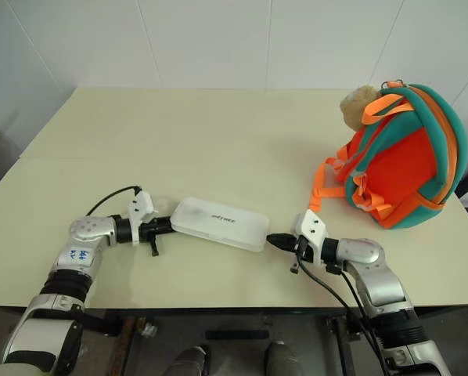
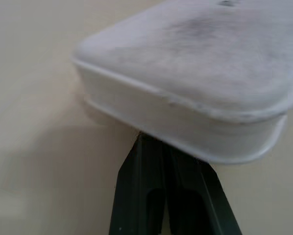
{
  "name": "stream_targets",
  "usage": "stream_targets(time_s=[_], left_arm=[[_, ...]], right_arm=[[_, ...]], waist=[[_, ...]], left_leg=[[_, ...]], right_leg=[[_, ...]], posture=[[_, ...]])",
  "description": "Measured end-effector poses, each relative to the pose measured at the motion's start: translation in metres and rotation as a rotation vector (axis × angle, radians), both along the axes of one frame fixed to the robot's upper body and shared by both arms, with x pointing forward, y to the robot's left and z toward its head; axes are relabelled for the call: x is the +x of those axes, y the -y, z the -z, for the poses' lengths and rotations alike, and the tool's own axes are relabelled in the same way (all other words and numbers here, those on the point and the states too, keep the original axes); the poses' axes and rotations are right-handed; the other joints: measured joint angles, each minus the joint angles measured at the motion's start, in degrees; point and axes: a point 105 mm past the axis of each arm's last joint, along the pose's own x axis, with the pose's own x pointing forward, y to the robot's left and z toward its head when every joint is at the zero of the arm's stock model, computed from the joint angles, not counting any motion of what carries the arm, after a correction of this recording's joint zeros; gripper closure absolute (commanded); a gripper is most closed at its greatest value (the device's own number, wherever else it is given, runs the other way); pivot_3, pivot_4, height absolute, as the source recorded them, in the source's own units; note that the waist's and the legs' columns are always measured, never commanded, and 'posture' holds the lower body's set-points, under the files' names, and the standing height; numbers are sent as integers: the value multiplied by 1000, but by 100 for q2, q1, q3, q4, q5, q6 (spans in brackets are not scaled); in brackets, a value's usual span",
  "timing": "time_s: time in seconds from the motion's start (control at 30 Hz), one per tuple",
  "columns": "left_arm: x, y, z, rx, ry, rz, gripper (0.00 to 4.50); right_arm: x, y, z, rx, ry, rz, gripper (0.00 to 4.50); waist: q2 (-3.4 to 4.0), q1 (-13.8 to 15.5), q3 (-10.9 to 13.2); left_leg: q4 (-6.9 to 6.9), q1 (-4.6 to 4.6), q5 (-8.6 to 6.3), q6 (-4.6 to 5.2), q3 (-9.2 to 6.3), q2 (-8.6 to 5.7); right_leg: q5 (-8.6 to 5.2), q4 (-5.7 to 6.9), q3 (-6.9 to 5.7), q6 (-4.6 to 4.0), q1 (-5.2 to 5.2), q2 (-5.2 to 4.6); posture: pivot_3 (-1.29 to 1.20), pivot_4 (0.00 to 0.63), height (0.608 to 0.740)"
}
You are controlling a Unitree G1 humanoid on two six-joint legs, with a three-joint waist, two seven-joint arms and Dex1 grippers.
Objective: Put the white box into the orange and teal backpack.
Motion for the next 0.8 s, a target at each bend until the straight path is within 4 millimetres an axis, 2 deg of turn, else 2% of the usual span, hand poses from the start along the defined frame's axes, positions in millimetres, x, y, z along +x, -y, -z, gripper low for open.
stream_targets(time_s=[0.2, 0.3, 0.6, 0.7, 0.8], left_arm=[[-16, 10, 5, -19, -19, 27, 4320], [-20, 9, 5, -15, -32, 19, 4320], [-21, -35, -4, 65, -43, -95, 4320], [-19, -37, -10, 50, -34, -96, 4320], [-12, -32, -25, 7, -1, -98, 4320]], right_arm=[[8, 13, -3, -26, 7, 16, 4500], [7, 14, -3, -29, 13, 9, 4500], [5, 16, 1, -29, 1, 15, 4500], [4, 15, 3, -26, -4, 15, 4500], [4, 14, 3, -22, -5, 15, 4500]], waist=[[0, 1, 0], [0, 0, 0], [0, -10, 0], [0, 13, 0], [0, 17, 0]], left_leg=[[0, 1, 0, 0, 0, 0], [0, 2, 0, 0, 0, 0], [-1, 7, 0, 0, 2, 2], [-1, 2, 0, 0, 0, 1], [0, 0, 0, 0, 0, 0]], right_leg=[[0, -1, 1, 0, 0, -1], [-1, 0, 1, -1, 1, -1], [-3, 0, 2, -7, 1, 0], [-3, -3, 1, -6, 1, -1], [-3, -3, 0, -5, 1, -1]], posture=[[0, 150, 740], [0, 150, 740], [0, 150, 740], [0, 150, 740], [0, 150, 740]])
